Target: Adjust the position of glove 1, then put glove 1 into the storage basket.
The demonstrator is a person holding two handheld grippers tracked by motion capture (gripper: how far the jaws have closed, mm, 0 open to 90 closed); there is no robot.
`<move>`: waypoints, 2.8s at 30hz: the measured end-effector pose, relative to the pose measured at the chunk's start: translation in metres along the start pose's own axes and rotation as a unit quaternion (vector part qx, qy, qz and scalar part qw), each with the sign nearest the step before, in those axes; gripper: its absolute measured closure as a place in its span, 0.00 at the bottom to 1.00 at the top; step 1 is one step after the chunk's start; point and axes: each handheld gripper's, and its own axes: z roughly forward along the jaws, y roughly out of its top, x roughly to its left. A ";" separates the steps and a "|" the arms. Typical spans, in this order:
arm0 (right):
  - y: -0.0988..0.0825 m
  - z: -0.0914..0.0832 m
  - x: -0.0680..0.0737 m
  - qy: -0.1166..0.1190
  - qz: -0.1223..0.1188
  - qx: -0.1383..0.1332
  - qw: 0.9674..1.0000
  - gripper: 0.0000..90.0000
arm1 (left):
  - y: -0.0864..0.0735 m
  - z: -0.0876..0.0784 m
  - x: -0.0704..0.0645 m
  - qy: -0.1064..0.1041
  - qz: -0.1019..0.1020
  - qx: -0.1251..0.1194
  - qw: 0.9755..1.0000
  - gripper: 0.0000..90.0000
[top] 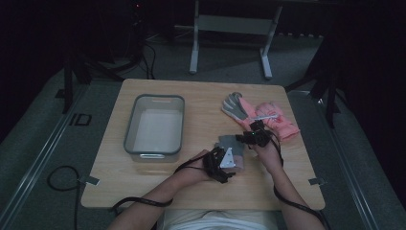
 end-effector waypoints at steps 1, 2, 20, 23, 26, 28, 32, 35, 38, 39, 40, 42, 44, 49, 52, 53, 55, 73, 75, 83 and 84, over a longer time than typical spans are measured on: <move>-0.001 0.004 0.000 0.003 0.004 0.006 1.000 0.54 | 0.000 0.001 0.000 0.002 0.003 0.003 1.000 0.32; -0.002 0.007 0.000 0.003 0.006 0.009 1.000 0.52 | -0.001 0.002 -0.001 0.000 0.006 0.005 1.000 0.33; -0.007 0.023 0.003 0.019 0.040 0.035 0.998 0.55 | 0.000 0.003 0.010 -0.021 0.029 0.021 0.999 0.74; -0.006 0.024 0.004 0.032 0.048 0.038 0.998 0.61 | -0.001 0.003 0.014 -0.033 0.021 0.020 0.999 0.77; -0.006 0.027 0.005 0.054 0.051 0.041 0.996 0.71 | 0.000 0.003 0.017 -0.040 0.018 0.022 0.999 0.80; -0.005 0.027 0.007 0.059 0.052 0.042 0.996 0.75 | 0.000 0.003 0.018 -0.045 0.011 0.021 0.999 0.81; -0.001 0.024 0.014 0.055 0.036 0.038 0.997 0.80 | 0.002 -0.001 0.028 -0.068 -0.013 0.029 0.997 0.82; 0.002 0.019 0.015 0.059 0.033 0.029 0.997 0.81 | 0.005 -0.005 0.031 -0.072 -0.017 0.036 0.997 0.82; 0.006 0.013 0.018 0.062 0.026 0.018 0.998 0.81 | 0.009 -0.012 0.035 -0.073 -0.020 0.036 0.996 0.82; 0.007 0.010 0.019 0.062 0.026 0.013 0.998 0.81 | 0.011 -0.014 0.036 -0.071 -0.015 0.036 0.997 0.82; 0.009 0.008 0.020 0.062 0.026 0.010 0.998 0.81 | 0.012 -0.017 0.036 -0.070 -0.015 0.037 0.997 0.82; 0.011 0.004 0.022 0.063 0.022 0.004 0.998 0.81 | 0.016 -0.022 0.037 -0.067 -0.011 0.036 0.997 0.82; 0.014 -0.001 0.024 0.066 0.020 -0.001 0.998 0.81 | 0.019 -0.029 0.039 -0.064 -0.004 0.037 0.997 0.82; 0.024 -0.011 0.030 0.071 0.015 -0.014 0.997 0.82 | 0.025 -0.041 0.044 -0.060 0.004 0.038 0.997 0.82; 0.031 -0.016 0.033 0.073 0.010 -0.018 0.997 0.82 | 0.028 -0.048 0.048 -0.057 0.009 0.039 0.998 0.82; 0.032 -0.017 0.033 0.072 0.009 -0.020 0.997 0.82 | 0.029 -0.051 0.049 -0.054 0.010 0.038 0.998 0.82; 0.037 -0.020 0.035 0.077 0.009 -0.022 0.997 0.82 | 0.032 -0.055 0.051 -0.050 0.016 0.041 0.998 0.82; 0.075 -0.028 0.065 0.087 -0.016 -0.044 0.995 0.82 | 0.034 -0.102 0.072 -0.025 0.032 0.061 0.997 0.82; 0.080 -0.027 0.070 0.088 -0.020 -0.047 0.995 0.82 | 0.033 -0.105 0.073 -0.024 0.032 0.063 0.997 0.82; 0.098 -0.023 0.089 0.095 -0.032 -0.053 0.994 0.82 | 0.026 -0.125 0.082 -0.010 0.033 0.074 0.997 0.82; 0.101 -0.022 0.093 0.098 -0.034 -0.052 0.993 0.82 | 0.025 -0.127 0.082 -0.007 0.032 0.075 0.997 0.82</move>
